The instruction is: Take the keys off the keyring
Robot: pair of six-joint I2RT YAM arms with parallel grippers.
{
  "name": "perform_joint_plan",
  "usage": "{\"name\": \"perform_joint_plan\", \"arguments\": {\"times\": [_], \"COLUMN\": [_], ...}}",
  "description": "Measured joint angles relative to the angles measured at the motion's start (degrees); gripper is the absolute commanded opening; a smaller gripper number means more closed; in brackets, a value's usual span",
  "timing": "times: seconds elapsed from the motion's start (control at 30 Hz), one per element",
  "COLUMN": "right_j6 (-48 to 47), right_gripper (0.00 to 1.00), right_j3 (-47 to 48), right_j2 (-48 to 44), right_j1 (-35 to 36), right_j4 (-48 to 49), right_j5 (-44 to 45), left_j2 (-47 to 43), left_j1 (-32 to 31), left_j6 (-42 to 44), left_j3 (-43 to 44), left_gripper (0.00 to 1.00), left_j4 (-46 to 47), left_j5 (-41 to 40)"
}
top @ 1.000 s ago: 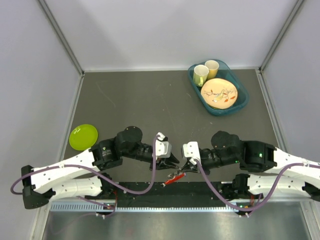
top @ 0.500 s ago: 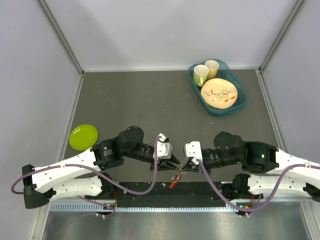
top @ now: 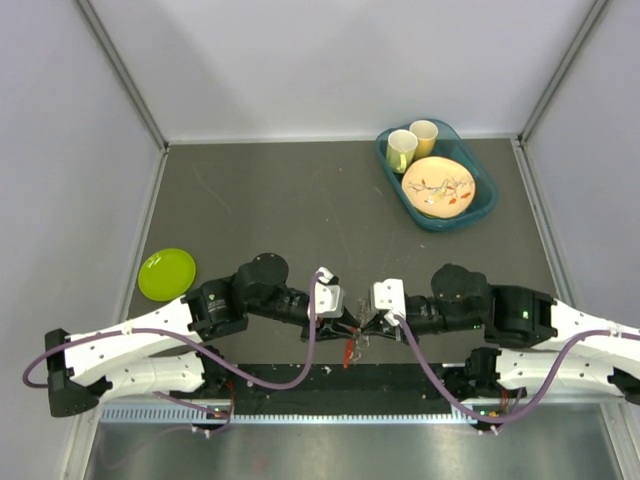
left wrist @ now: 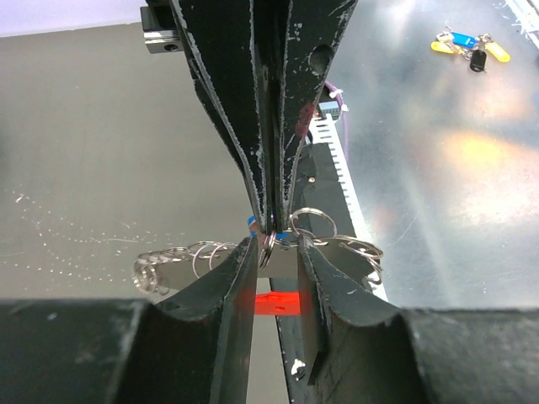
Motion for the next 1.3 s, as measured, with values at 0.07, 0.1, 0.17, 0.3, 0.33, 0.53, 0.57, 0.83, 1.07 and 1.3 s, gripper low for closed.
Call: {"name": "perform_joint_plan", "arguments": {"times": [0.07, 0.1, 0.17, 0.3, 0.33, 0.53, 0.57, 0.83, 1.07, 1.3], "right_j6": [0.15, 0.22, 0.39, 1.11, 1.6, 6.29, 7.3, 15.1, 17.18, 16.81], "right_gripper": [0.0, 0.0, 0.0, 0.0, 0.0, 0.16, 0.19, 0.31, 0.39, 0.45], "right_j3": [-0.15, -0.15, -0.15, -0.15, -0.15, -4.39, -5.49, -12.5, -16.28, -16.98], "right_j2": [-0.09, -0.11, -0.09, -0.09, -0.11, -4.02, -5.49, -19.63, -19.93, -17.2], "right_j1": [0.0, 0.0, 0.0, -0.02, -0.02, 0.0, 0.0, -0.02, -0.02, 0.0], "right_j4": [0.2, 0.26, 0.42, 0.48, 0.52, 4.85, 5.92, 16.24, 18.69, 20.37], "right_j5": [0.04, 0.07, -0.09, 0.42, 0.85, 5.79, 6.62, 10.99, 10.86, 5.99], "left_j2": [0.0, 0.0, 0.0, 0.0, 0.0, -2.34, -3.41, -7.45, -7.43, -7.43], "left_j1": [0.0, 0.0, 0.0, -0.02, -0.02, -0.02, -0.02, 0.61, 1.31, 1.66], "left_j6": [0.0, 0.11, 0.24, 0.39, 0.39, 0.17, 0.17, 0.2, -0.04, -0.48], "left_j3": [0.0, 0.0, 0.0, 0.0, -0.02, -4.55, -5.64, -7.85, -9.01, -9.11], "left_gripper": [0.17, 0.13, 0.03, 0.0, 0.0, 0.0, 0.0, 0.0, 0.0, 0.0], "left_j4": [0.07, 0.15, 0.28, 0.15, 0.22, 6.4, 7.52, 11.37, 15.98, 18.25], "left_j5": [-0.46, -0.68, -1.03, -0.98, -1.25, -4.26, -4.81, -5.35, -2.05, 1.03]}}
